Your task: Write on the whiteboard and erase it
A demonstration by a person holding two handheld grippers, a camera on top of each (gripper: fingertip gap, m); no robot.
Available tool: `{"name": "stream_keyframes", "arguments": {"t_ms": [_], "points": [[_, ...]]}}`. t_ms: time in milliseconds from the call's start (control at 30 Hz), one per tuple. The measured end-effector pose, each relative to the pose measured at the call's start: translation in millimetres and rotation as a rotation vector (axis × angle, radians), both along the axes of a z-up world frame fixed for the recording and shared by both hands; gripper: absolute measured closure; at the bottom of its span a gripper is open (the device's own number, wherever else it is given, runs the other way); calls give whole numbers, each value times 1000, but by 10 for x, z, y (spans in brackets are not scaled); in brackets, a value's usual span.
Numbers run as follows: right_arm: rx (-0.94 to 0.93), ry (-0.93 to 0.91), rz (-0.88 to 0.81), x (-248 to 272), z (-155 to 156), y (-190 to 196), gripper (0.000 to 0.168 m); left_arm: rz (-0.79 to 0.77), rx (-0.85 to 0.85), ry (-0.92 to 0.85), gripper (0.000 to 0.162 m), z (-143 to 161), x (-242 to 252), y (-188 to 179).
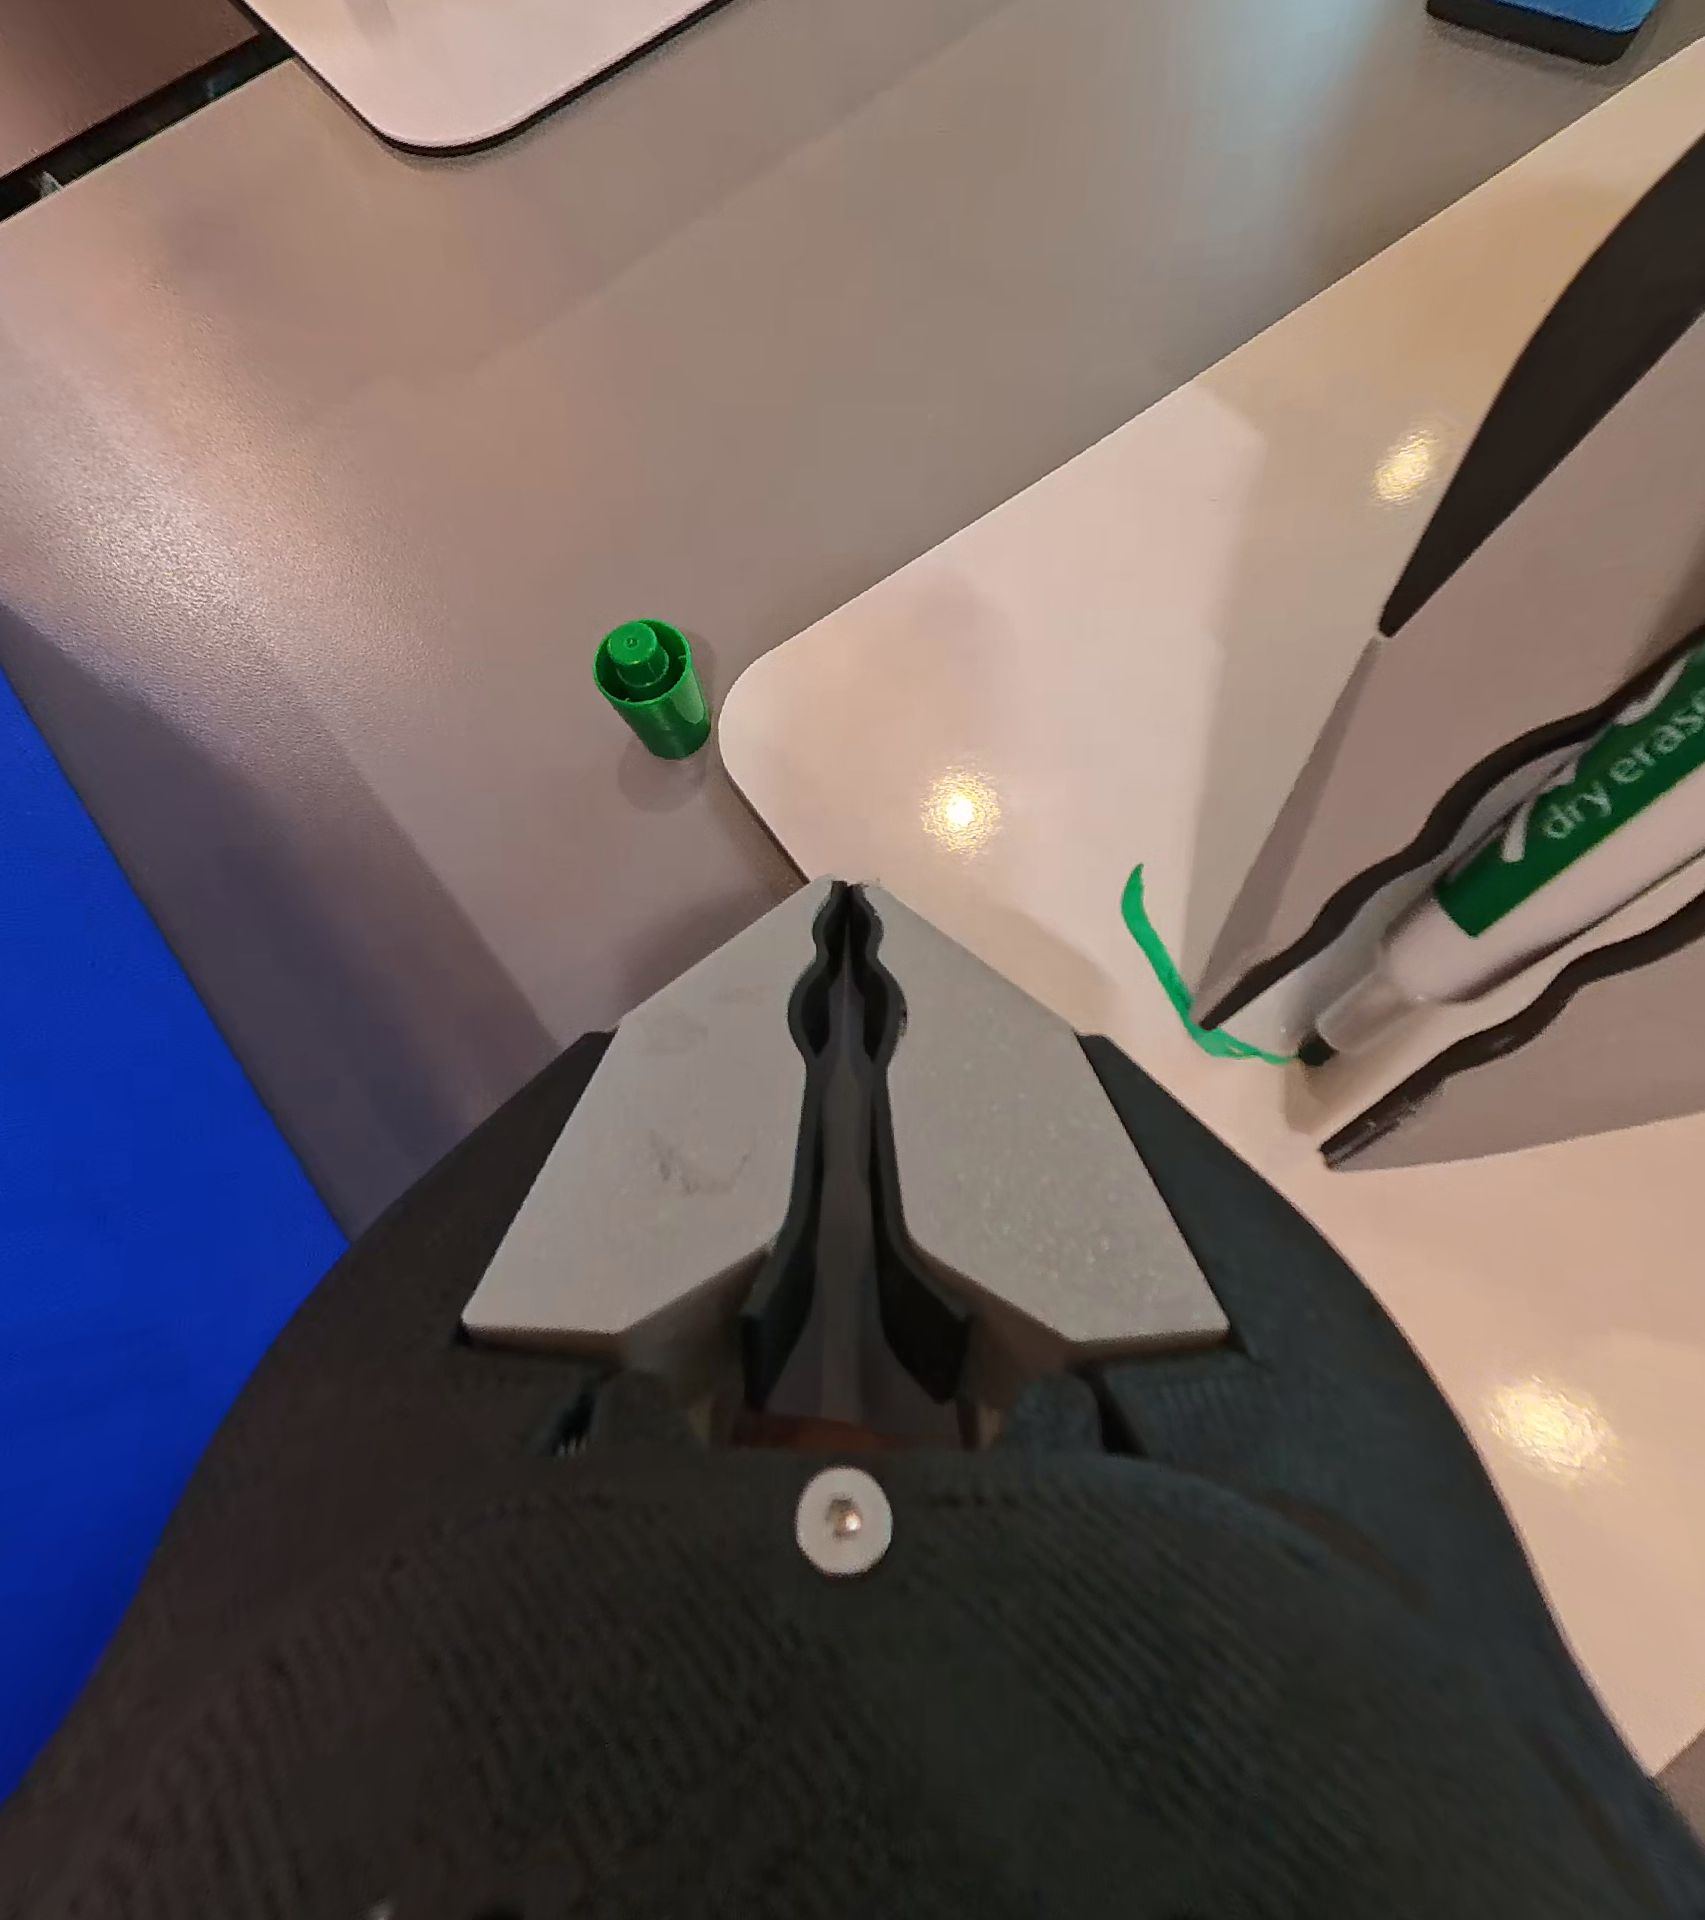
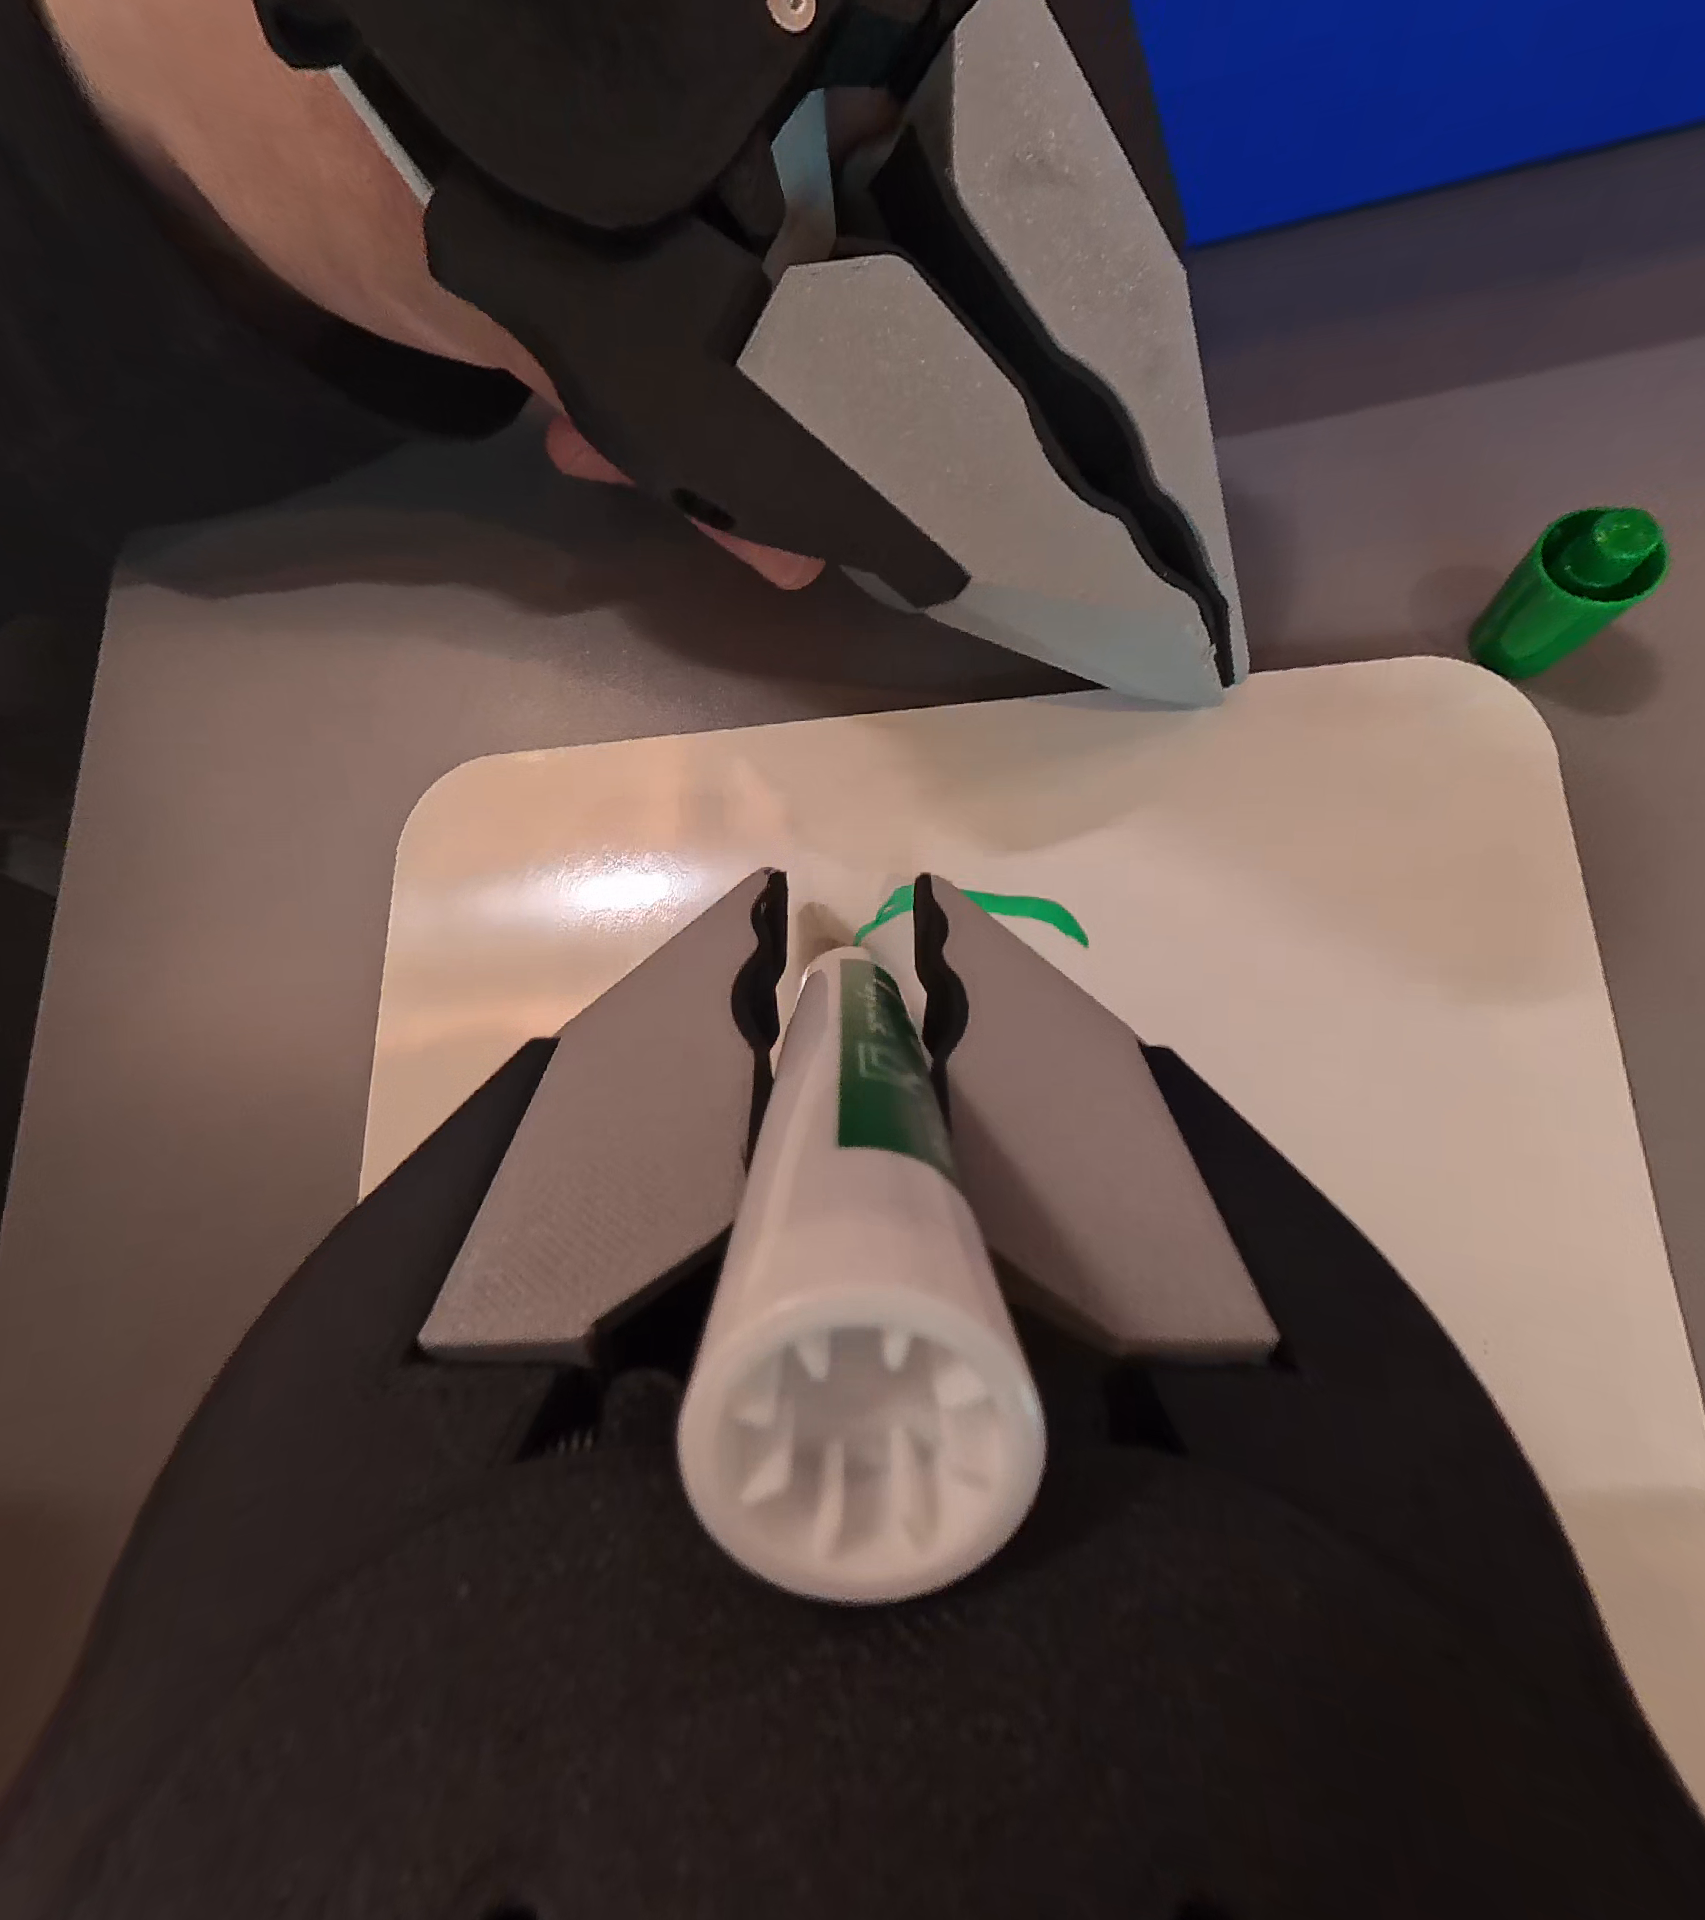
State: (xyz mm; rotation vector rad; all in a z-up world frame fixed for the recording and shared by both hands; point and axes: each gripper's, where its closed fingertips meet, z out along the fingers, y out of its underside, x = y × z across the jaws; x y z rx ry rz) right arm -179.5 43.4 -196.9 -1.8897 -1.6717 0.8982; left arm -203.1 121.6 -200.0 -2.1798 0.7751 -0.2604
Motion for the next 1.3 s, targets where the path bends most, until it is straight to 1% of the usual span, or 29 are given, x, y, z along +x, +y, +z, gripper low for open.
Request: {"name": "stream_keyframes", "arguments": {"t_ms": [167,333,500,867,1100,1300], "points": [[5,-5,-25,103,-1,48,145,-3,0,0,162,0,4,-1],[16,-6,-78,193,-1,223,145,-6,1,1,162,1,10,-6],[45,-15,-94,126,-3,350,145,-8,1,1,162,1,14,-8],[45,-7,-60,-51,3,309,145,-11,-4,-7,162,3,17,-7],[32,92,-123,46,221,383,145,-15,-1,-3,162,3,21,-10],[23,136,-173,119,272,441,145,-25,0,-4,162,3,32,-21]]}}
